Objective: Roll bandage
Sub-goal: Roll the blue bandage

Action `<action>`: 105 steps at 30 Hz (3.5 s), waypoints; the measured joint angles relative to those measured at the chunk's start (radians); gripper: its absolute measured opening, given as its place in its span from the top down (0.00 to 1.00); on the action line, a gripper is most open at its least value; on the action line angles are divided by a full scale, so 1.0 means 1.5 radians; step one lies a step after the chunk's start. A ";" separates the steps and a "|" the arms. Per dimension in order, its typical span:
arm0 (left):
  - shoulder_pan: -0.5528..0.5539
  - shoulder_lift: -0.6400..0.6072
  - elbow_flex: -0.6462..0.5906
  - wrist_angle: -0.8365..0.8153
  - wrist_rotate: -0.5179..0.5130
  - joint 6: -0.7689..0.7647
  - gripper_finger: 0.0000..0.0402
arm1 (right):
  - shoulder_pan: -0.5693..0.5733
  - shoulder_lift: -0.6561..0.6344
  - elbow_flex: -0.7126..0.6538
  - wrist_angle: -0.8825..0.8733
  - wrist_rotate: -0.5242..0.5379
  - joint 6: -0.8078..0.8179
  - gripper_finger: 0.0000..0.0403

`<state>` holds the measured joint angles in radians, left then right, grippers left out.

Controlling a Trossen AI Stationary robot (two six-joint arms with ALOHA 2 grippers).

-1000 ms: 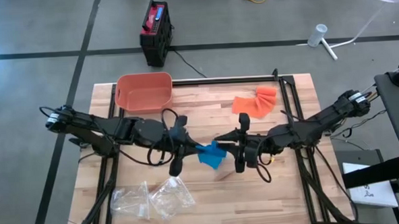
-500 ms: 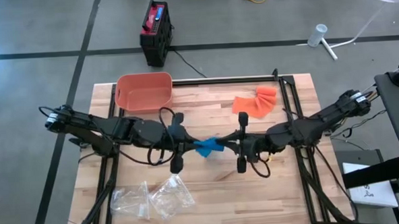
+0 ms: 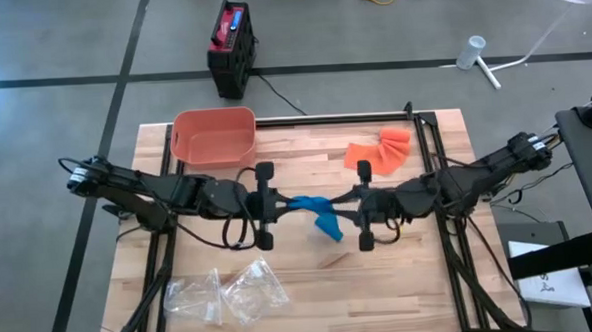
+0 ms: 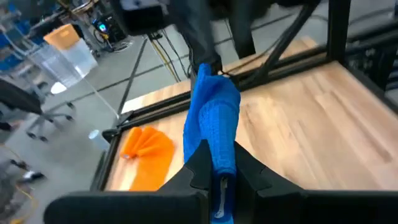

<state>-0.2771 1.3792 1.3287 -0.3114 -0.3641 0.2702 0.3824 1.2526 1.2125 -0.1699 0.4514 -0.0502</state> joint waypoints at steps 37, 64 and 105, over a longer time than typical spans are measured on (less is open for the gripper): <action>-0.001 -0.001 -0.041 0.094 -0.013 0.199 0.97 | 0.011 0.022 0.003 -0.041 0.086 0.172 0.71; -0.001 -0.001 -0.041 0.098 -0.013 0.209 0.97 | 0.006 0.023 0.003 -0.005 0.007 0.173 0.87; -0.002 -0.002 -0.042 0.079 -0.034 0.171 0.97 | -0.002 0.008 0.091 -0.204 0.032 0.111 1.00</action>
<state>-0.2808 1.3756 1.2663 -0.1927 -0.4158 0.5261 0.3794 1.2652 1.3491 -0.4764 0.4998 0.1157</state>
